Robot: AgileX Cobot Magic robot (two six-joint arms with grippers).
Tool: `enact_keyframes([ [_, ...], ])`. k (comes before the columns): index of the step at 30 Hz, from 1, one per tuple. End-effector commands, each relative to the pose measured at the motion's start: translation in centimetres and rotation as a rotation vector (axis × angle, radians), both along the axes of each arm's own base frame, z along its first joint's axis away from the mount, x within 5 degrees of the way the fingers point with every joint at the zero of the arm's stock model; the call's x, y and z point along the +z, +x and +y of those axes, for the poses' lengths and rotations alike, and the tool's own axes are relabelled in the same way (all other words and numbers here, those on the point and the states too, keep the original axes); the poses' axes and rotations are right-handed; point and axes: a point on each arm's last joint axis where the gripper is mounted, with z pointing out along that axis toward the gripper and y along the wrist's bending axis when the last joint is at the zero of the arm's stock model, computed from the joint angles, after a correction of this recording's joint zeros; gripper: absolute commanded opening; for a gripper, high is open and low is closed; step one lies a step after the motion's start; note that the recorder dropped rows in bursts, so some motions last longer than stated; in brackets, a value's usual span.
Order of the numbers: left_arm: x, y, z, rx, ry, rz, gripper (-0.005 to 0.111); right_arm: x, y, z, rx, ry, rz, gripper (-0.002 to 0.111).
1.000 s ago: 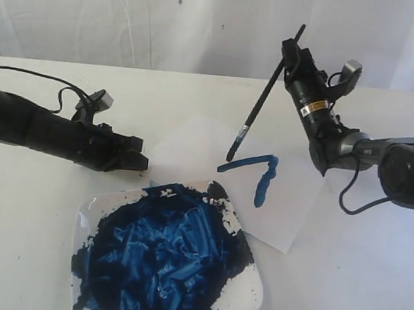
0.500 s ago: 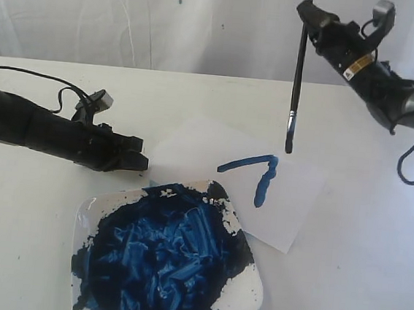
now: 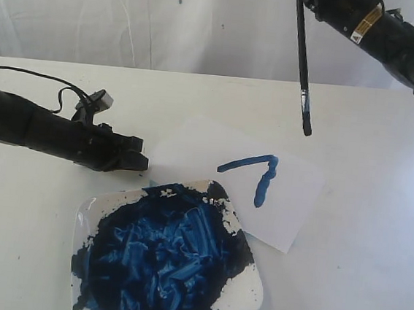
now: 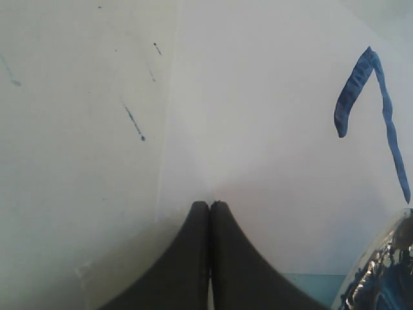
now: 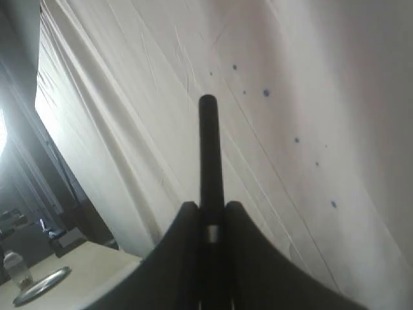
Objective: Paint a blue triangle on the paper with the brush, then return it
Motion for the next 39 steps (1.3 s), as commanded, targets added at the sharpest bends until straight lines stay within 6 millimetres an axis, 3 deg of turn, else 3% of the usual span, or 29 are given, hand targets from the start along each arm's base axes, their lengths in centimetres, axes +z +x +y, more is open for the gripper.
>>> enact_keyframes([
  [1,-2.2,-0.6,0.1,0.016,0.039,0.067,0.000,0.2,-0.3,0.2,0.024,-0.014,0.028,0.000],
  [15,-2.2,-0.6,0.1,0.016,0.039,0.067,0.000,0.1,-0.3,0.4,0.038,-0.034,0.077,0.000],
  [18,-2.2,-0.6,0.1,0.016,0.039,0.067,0.000,1.7,-0.7,0.6,0.017,0.009,0.057,0.000],
  [22,-2.2,-0.6,0.1,0.016,0.039,0.067,0.000,3.6,-2.0,0.1,-0.159,0.038,0.006,0.000],
  [24,-2.2,-0.6,0.1,0.016,0.039,0.067,0.000,3.9,-3.1,-0.3,-0.275,-0.004,0.004,0.000],
  [30,-2.2,-0.6,0.1,0.016,0.039,0.067,0.000,4.2,-10.0,1.2,-0.575,-0.130,0.002,0.000],
  [34,-2.2,-0.6,0.1,0.016,0.039,0.067,0.000,4.9,-13.6,2.0,-0.651,-0.052,0.095,0.000],
  [39,-2.2,-0.6,0.1,0.016,0.039,0.067,0.000,5.2,-15.7,1.8,-0.691,0.076,0.270,0.000],
])
